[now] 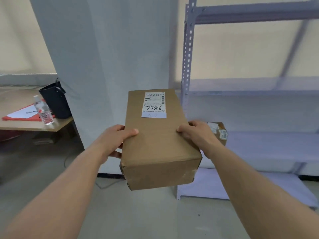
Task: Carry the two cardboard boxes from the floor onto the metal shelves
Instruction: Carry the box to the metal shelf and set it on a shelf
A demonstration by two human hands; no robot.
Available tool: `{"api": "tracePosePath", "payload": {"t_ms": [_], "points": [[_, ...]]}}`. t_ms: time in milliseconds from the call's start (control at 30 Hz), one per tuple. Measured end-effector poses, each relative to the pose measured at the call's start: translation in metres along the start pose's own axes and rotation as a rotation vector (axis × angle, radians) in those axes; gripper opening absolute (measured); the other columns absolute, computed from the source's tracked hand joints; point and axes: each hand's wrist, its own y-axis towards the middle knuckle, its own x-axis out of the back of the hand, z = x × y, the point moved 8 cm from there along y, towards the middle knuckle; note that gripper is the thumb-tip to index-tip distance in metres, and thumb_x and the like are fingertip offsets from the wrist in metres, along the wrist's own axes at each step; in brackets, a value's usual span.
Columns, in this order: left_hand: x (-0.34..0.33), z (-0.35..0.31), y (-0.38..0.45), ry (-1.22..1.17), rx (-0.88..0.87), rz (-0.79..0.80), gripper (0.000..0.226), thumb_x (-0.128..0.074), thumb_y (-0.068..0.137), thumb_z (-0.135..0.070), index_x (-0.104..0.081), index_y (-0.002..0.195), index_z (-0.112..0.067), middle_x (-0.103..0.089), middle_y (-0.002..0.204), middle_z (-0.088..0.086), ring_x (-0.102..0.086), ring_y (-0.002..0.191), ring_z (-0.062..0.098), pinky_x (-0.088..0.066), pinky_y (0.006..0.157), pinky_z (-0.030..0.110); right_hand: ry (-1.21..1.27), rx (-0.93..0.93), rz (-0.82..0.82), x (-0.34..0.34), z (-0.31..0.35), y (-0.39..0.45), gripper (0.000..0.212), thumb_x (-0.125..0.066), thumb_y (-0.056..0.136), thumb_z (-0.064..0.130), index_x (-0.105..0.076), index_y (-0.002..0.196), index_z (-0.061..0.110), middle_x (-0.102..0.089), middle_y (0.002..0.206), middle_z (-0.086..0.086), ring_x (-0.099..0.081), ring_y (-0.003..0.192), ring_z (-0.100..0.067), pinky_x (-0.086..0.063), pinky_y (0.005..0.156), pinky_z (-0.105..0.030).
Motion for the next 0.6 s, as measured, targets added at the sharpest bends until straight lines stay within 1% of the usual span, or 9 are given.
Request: {"api": "tracePosePath", "payload": {"t_ms": [67, 133, 200, 267, 333, 400, 600], "points": [[-0.016, -0.019, 0.000, 0.016, -0.037, 0.049, 0.015, -0.057, 0.087, -0.037, -0.058, 0.097, -0.026, -0.065, 0.097, -0.003, -0.064, 0.081, 0.015, -0.049, 0.051, 0.025, 0.003, 0.007, -0.055, 0.026, 0.002, -0.008, 0.038, -0.066, 0.074, 0.036, -0.064, 0.105, 0.014, -0.066, 0.095, 0.001, -0.064, 0.086, -0.018, -0.052, 0.084, -0.037], [-0.031, -0.038, 0.000, 0.018, -0.066, 0.095, 0.020, -0.055, 0.088, -0.035, -0.060, 0.102, -0.022, -0.065, 0.098, -0.002, -0.064, 0.080, 0.016, -0.049, 0.051, 0.025, 0.013, 0.015, -0.108, 0.051, 0.004, -0.012, 0.031, -0.066, 0.078, 0.033, -0.063, 0.102, 0.014, -0.064, 0.091, 0.000, -0.062, 0.082, -0.017, -0.050, 0.079, -0.035], [-0.045, -0.055, 0.001, 0.021, -0.085, 0.132, 0.027, -0.056, 0.087, -0.035, -0.060, 0.107, -0.018, -0.065, 0.099, 0.000, -0.064, 0.079, 0.017, -0.049, 0.050, 0.025, -0.008, 0.005, -0.166, 0.074, 0.005, -0.017, 0.036, -0.066, 0.075, 0.037, -0.062, 0.102, 0.014, -0.065, 0.095, -0.001, -0.063, 0.088, -0.021, -0.050, 0.083, -0.038], [-0.060, -0.068, 0.003, 0.024, -0.097, 0.165, 0.030, -0.057, 0.086, -0.036, -0.061, 0.108, -0.016, -0.065, 0.099, 0.001, -0.063, 0.078, 0.018, -0.049, 0.051, 0.026, -0.009, -0.012, -0.216, 0.094, 0.005, -0.020, 0.040, -0.067, 0.072, 0.040, -0.063, 0.102, 0.014, -0.067, 0.099, -0.003, -0.064, 0.094, -0.024, -0.051, 0.086, -0.041], [-0.074, -0.080, 0.007, 0.026, -0.104, 0.196, 0.032, -0.058, 0.085, -0.036, -0.062, 0.109, -0.015, -0.064, 0.098, 0.001, -0.062, 0.075, 0.018, -0.048, 0.051, 0.026, -0.001, -0.022, -0.242, 0.112, 0.003, -0.020, 0.039, -0.067, 0.072, 0.038, -0.065, 0.100, 0.012, -0.068, 0.096, -0.005, -0.065, 0.090, -0.024, -0.051, 0.078, -0.039], [-0.087, -0.090, 0.011, 0.038, -0.111, 0.220, 0.033, -0.058, 0.085, -0.036, -0.062, 0.109, -0.014, -0.063, 0.096, 0.001, -0.061, 0.072, 0.018, -0.048, 0.050, 0.026, -0.001, -0.029, -0.256, 0.127, 0.002, -0.019, 0.037, -0.067, 0.072, 0.038, -0.065, 0.098, 0.011, -0.066, 0.090, -0.005, -0.062, 0.081, -0.024, -0.046, 0.068, -0.034], [-0.124, -0.128, 0.029, 0.067, -0.134, 0.265, 0.032, -0.058, 0.084, -0.037, -0.064, 0.107, -0.015, -0.063, 0.093, 0.001, -0.060, 0.071, 0.018, -0.048, 0.050, 0.026, 0.011, -0.048, -0.286, 0.174, 0.002, -0.009, 0.035, -0.066, 0.076, 0.035, -0.064, 0.099, 0.010, -0.062, 0.083, -0.003, -0.058, 0.070, -0.019, -0.041, 0.060, -0.028]]}}
